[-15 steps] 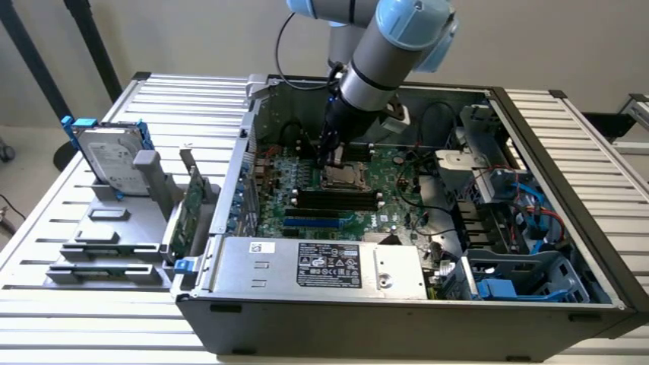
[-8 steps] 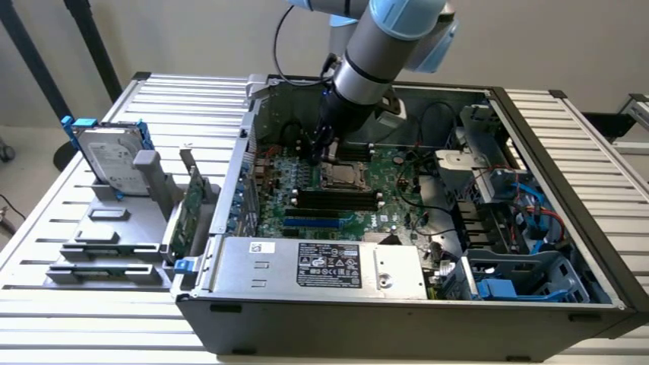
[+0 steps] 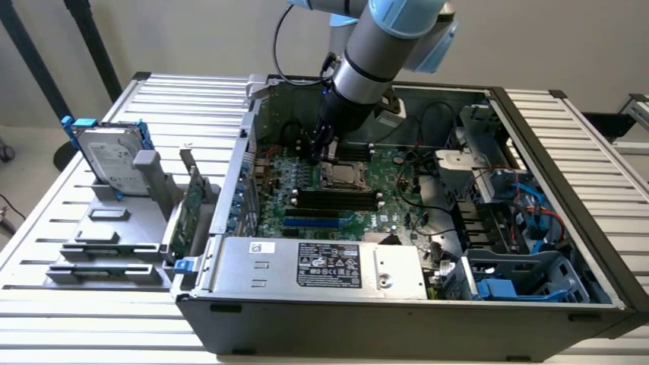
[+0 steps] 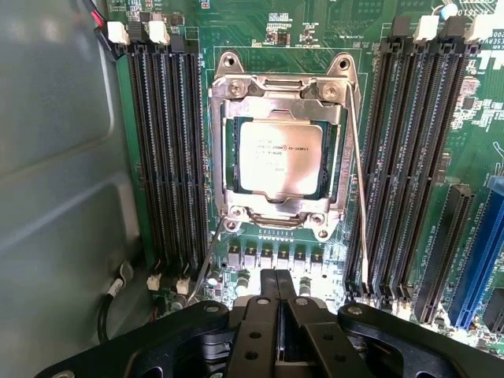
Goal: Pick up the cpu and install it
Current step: 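Install the first cpu locking lever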
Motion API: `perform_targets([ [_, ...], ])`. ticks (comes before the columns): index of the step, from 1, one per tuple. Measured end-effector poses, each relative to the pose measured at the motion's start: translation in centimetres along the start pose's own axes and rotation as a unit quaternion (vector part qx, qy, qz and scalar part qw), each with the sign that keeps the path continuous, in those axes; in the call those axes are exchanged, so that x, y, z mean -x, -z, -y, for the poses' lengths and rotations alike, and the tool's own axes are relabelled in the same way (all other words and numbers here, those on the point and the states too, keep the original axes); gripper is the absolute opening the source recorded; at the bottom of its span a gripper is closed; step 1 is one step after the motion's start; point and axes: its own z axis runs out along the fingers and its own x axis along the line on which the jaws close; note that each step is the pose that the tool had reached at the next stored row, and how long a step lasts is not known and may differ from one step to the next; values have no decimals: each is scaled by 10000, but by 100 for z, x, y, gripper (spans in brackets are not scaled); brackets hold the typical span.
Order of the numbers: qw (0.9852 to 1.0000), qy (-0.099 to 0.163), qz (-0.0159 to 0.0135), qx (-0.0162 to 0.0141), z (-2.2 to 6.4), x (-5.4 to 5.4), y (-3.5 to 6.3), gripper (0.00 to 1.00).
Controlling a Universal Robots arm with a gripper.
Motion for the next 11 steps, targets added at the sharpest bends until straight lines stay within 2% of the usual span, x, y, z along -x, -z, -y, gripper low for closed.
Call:
perform_targets([
  [9,10000,-1,0,0,4,1,-1,11],
  [11,10000,0,-1,3,45,4,-14,11],
])
